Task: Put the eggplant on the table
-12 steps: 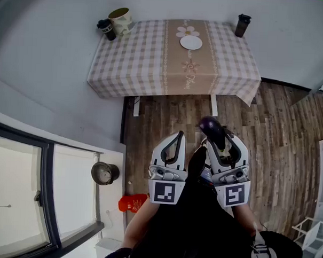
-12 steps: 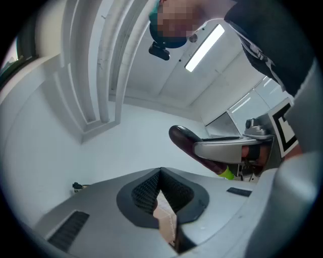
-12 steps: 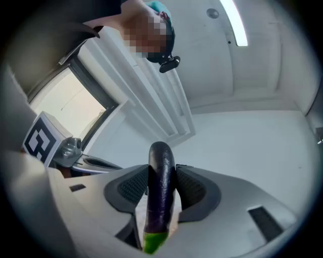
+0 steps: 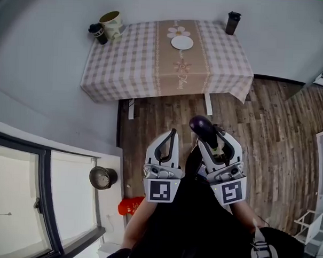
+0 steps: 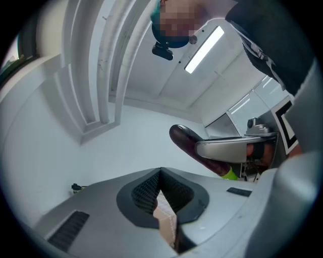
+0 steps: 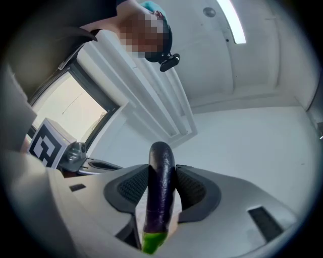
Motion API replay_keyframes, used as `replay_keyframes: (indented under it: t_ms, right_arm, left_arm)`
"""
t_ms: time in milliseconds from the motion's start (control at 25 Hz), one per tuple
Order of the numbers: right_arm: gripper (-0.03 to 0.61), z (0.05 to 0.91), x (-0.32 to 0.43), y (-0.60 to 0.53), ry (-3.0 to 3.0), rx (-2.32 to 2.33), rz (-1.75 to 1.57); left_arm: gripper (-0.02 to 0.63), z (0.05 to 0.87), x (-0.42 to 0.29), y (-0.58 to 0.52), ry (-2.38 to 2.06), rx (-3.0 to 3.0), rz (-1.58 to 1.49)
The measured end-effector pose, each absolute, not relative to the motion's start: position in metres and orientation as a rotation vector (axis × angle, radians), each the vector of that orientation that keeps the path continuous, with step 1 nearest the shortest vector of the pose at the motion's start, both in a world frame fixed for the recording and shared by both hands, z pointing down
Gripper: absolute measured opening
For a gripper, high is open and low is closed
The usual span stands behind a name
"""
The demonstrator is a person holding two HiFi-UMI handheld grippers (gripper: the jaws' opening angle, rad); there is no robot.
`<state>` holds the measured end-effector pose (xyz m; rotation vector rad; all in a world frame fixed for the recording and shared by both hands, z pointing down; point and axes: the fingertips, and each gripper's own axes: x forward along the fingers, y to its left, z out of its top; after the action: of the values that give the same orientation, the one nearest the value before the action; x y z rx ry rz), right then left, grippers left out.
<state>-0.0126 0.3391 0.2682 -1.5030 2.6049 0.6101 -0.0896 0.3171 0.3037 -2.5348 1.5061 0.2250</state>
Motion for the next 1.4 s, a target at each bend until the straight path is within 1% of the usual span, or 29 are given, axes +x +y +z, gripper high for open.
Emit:
replay_keyframes:
  t_ms: [600, 1400]
  right_arm:
    - [0.178, 0.278, -0.012, 0.313, 2.653, -1.481, 0.558]
    - [0.178, 0.31, -0.013, 0.221, 2.741, -1.476, 0.421]
  left_arm:
    - [0.003, 0.303, -0.085, 0.294, 1.497, -2.526, 0.232]
    - [0.003, 0.32, -0.081, 0.211, 1.52, -2.547, 0.216]
